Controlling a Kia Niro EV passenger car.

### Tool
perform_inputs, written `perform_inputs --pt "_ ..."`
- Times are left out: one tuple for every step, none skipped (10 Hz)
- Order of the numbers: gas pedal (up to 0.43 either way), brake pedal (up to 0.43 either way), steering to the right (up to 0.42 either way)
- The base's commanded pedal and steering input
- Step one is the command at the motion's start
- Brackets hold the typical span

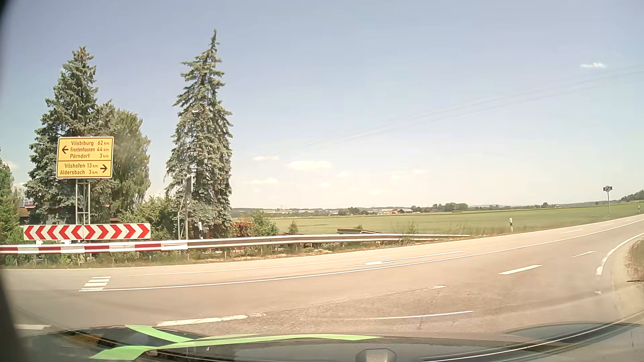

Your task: Follow the waypoints while adhering to traffic rules and regulations

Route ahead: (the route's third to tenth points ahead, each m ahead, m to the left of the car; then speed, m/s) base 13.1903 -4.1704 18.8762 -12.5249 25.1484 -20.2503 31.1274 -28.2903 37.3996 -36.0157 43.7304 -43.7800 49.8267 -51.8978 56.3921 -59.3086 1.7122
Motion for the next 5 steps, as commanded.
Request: perform_inputs --pt "0.260 0.000 0.285" --pt "0.287 0.000 0.286" --pt "0.331 0.000 0.286" --pt "0.339 0.000 0.286" --pt "0.339 0.000 0.286"
